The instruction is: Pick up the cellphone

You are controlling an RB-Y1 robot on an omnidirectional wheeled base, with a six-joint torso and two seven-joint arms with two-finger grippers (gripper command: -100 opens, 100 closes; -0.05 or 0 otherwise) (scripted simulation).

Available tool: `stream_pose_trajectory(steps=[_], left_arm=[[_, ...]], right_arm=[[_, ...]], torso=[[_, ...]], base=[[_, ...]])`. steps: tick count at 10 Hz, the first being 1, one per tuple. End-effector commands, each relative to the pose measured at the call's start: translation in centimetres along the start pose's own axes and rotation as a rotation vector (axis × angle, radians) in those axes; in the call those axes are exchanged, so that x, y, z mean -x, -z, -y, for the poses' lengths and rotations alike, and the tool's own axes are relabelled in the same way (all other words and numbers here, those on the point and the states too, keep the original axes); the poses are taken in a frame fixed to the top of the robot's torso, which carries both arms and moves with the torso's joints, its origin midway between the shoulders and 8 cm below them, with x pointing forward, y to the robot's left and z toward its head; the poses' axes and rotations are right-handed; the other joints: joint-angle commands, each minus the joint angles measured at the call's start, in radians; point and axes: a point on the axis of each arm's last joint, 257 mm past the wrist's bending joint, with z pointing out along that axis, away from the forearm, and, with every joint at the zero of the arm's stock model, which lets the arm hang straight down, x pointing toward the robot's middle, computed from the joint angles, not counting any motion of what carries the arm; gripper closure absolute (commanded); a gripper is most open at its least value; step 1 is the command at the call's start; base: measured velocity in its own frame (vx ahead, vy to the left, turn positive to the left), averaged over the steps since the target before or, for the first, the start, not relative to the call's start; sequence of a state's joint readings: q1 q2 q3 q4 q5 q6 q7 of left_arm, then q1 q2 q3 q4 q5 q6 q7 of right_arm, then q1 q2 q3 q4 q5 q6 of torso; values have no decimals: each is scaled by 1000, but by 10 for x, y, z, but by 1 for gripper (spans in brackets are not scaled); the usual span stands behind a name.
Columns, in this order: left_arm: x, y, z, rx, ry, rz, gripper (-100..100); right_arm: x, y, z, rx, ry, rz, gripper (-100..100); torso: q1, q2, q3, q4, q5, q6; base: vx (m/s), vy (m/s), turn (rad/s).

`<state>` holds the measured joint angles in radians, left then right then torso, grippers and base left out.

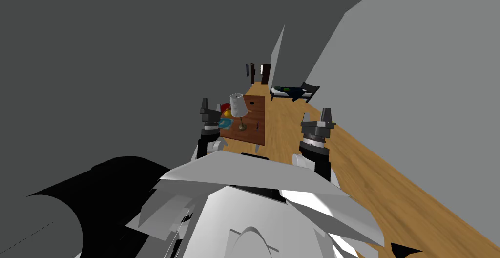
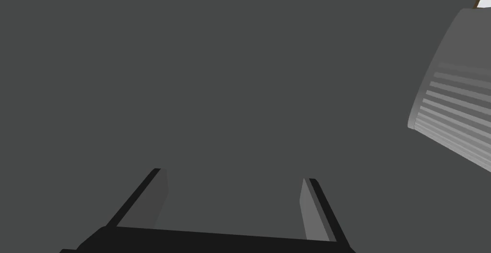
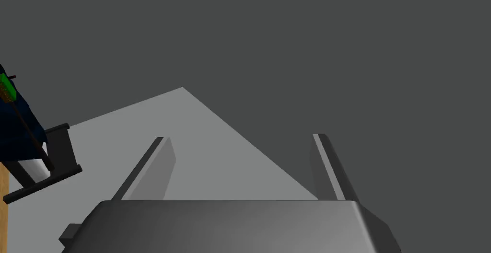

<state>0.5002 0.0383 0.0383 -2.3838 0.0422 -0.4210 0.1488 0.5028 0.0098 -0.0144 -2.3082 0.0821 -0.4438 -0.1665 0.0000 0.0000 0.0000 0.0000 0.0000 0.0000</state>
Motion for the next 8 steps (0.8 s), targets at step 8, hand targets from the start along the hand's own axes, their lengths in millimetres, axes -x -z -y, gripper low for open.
stream_pose_trajectory(steps=[8], left_arm=[[0,0,0,0,0,0,0]], right_arm=[[-31,20,18,-31,320,-262,-100]], torso=[[-2,4,2,1,-1,0]], base=[[-48,-17,164]])
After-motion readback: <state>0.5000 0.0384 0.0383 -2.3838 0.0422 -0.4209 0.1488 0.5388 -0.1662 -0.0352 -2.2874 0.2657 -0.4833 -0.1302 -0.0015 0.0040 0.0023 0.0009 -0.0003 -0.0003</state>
